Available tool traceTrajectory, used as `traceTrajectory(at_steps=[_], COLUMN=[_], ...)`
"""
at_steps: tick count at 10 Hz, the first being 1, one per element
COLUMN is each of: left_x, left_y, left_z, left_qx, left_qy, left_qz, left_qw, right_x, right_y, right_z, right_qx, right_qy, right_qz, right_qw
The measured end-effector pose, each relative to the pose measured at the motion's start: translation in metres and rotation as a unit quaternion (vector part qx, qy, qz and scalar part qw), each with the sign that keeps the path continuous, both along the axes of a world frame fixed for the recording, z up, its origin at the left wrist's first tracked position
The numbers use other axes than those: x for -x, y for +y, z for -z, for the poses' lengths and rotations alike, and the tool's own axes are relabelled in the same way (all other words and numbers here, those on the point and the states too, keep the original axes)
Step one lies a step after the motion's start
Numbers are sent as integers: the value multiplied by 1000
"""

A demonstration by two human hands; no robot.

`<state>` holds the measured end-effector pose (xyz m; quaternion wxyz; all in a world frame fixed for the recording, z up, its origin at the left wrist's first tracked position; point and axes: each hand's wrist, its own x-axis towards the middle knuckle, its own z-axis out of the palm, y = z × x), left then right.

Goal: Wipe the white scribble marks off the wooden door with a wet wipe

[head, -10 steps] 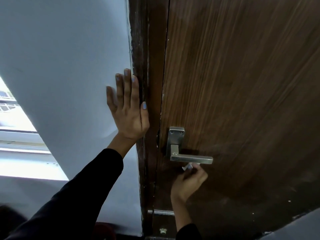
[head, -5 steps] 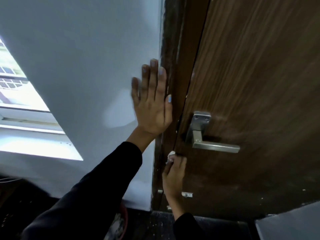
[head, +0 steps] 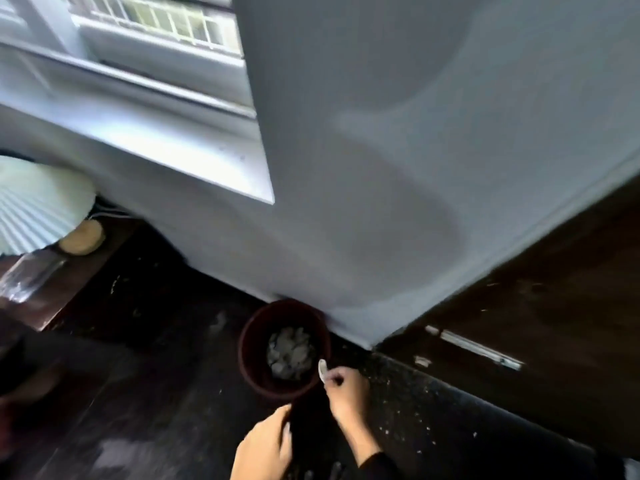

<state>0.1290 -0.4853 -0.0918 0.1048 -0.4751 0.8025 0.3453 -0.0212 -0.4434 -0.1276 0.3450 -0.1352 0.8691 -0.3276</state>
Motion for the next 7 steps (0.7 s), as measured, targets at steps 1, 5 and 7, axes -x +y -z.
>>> traceTrajectory(at_steps=[1, 5, 7], left_x=[-32, -32, -26], left_y=[1, -7, 4], left_z=[47, 151, 93], left_qx=[-47, -27, -14], left_qy=[-65, -39, -30], left_qz=[-78, -132, -83], left_qw=[994, 990, 996], right_x=[-18, -9, -19], right_y=[-27, -93, -20], right_z=[49, 159, 109], right_qx=[-9, -48, -50], right_qy=[2, 29, -42], right_qz=[-43, -183, -80], right_qw=[999, 982, 995])
